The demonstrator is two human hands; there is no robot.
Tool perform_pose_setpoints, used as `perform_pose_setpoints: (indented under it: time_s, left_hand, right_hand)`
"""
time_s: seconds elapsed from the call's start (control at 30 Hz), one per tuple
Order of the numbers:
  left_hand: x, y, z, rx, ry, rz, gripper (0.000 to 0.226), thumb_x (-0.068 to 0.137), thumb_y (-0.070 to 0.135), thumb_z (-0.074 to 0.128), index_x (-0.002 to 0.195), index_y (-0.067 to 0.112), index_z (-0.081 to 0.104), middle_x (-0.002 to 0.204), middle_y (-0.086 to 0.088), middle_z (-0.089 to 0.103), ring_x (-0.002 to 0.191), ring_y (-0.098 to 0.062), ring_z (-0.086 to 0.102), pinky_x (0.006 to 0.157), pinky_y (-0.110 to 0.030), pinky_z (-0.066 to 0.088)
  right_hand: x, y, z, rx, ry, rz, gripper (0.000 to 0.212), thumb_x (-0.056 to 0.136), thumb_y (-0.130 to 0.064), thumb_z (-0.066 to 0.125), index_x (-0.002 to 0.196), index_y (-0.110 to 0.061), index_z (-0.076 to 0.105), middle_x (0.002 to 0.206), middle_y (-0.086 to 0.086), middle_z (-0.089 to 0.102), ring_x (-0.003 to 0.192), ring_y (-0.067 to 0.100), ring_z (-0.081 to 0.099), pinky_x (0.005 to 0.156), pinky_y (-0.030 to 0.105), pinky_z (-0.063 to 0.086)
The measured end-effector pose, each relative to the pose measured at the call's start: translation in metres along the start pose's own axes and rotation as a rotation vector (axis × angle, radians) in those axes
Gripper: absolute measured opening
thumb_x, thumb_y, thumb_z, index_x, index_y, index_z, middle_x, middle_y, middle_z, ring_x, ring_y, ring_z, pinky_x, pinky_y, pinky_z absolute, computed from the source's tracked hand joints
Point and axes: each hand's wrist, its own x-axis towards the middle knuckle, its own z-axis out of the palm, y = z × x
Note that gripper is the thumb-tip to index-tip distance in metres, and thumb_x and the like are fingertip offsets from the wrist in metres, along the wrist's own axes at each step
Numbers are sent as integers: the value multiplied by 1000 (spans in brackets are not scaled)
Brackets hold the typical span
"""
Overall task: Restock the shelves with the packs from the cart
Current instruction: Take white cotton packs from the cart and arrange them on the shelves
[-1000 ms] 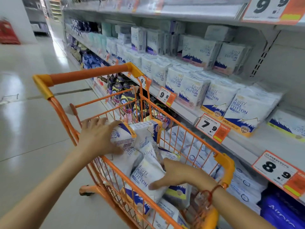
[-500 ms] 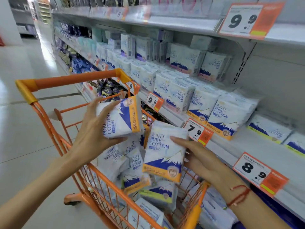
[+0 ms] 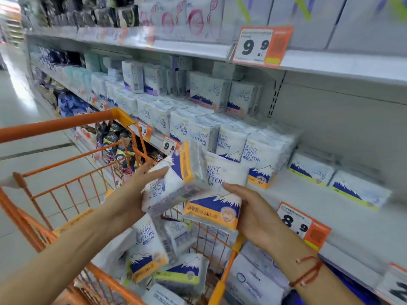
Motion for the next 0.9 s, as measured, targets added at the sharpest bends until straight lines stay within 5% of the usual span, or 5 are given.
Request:
perform_pose_setpoints:
  time_s: [0.1, 0.27, 0.4, 0.7, 0.9]
  left_hand:
    - [4, 1, 18, -36, -59, -75, 41, 81, 33, 61, 119, 19, 63, 114, -5, 70, 93, -19, 71, 74, -30, 57]
    - [12, -4, 44, 217, -215, -162, 59, 68, 80, 55, 115, 46, 63, 119, 8, 67, 112, -18, 62, 98, -44, 44]
    - [25, 16, 66, 381, -200, -35, 86, 26, 78, 77, 102, 38, 72, 105, 8, 73, 97, -12, 70, 82, -31, 56]
    - [114, 91, 129, 535, -105, 243, 74, 57, 68, 67, 110, 17, 68, 103, 6, 73, 97, -8, 68, 83, -20, 46]
    - [199, 101, 179, 656, 139, 484, 57, 74, 52, 71, 114, 13, 58, 101, 6, 56, 99, -16, 54, 79, -16, 39]
  right_hand:
    - [-2, -5, -9, -27, 61, -88, 49, 70, -20, 70, 118, -10, 64, 113, 16, 69, 108, 33, 64, 95, 47, 50]
    - [-7, -20, -24, -5, 140, -190, 55, 68, -24, 73, 120, -14, 61, 112, 15, 69, 104, 34, 65, 92, 50, 52]
    - [-20, -40, -39, -236, 254, -265, 36, 70, -30, 77, 102, -19, 67, 96, 6, 74, 88, 24, 71, 74, 34, 56]
    - [-29, -113, -82, -364, 424, -288, 40, 71, -40, 75, 100, -12, 71, 87, 8, 76, 76, 20, 70, 68, 27, 53]
    - [16, -171, -120, -182, 610, -350, 31, 71, -39, 78, 89, -15, 69, 83, 7, 72, 76, 21, 64, 98, 41, 49]
